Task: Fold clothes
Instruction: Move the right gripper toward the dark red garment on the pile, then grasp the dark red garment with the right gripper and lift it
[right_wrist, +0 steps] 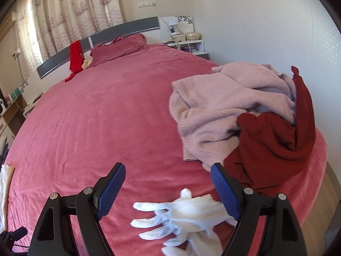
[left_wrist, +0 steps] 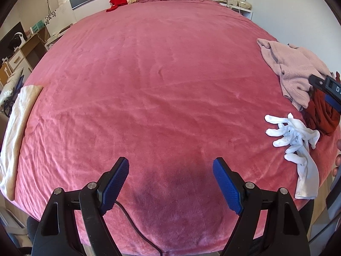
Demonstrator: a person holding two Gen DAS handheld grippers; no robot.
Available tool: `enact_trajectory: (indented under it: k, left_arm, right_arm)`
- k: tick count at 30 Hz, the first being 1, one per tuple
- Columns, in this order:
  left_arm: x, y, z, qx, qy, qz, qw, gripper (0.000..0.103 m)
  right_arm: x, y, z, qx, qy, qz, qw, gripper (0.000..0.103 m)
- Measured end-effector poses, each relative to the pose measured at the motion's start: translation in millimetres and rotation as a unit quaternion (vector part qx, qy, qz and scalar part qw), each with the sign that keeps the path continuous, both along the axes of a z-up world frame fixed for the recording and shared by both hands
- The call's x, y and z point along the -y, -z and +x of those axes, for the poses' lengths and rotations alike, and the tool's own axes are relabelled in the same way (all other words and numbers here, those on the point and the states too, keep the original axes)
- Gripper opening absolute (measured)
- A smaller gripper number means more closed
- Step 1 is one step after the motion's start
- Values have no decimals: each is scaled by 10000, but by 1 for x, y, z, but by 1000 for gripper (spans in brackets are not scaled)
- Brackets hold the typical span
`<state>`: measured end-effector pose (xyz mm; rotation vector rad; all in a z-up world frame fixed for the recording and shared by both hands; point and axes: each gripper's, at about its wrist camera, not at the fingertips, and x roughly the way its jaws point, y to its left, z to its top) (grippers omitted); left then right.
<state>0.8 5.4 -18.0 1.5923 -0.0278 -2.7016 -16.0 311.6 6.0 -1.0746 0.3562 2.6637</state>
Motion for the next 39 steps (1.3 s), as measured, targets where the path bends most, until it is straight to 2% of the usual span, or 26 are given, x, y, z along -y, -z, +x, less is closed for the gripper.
enact_trajectory:
  k: [6,12,16,19,22,27,32,39]
  left_arm:
    - [28,-12,-9,-188,-467,-54,9987,83]
    - [40,-14,-13,-33,-634,194,9978,83]
    - [35,-13,-9,36,-545,149,9984,83]
    - [31,-11,-6,29,-409,223,9989,83]
    - [26,-11,-2,11,-276,282,9992,83]
    - [13,-12,-1,-11,-154,334,9993,83]
    - [6,-16,0,-101,-29,396,9992,83]
    - [-5,-21,3,-226,145,483,9985,83]
  right_arm:
    - [-61,-3,6,169,595,-56,9981,84]
    - [-100,-8,6,419,910,561,9934,84]
    - [-132,-10,7,494,1152,687,9897,84]
    - [-155,-10,7,552,1309,748,9870,90]
    - [-178,-9,5,725,1458,826,9832,91]
    - [-195,-11,6,740,1532,924,9811,91]
    - [-232,-14,6,635,1934,794,9758,92]
    - [-281,0,-5,921,2259,725,9671,93]
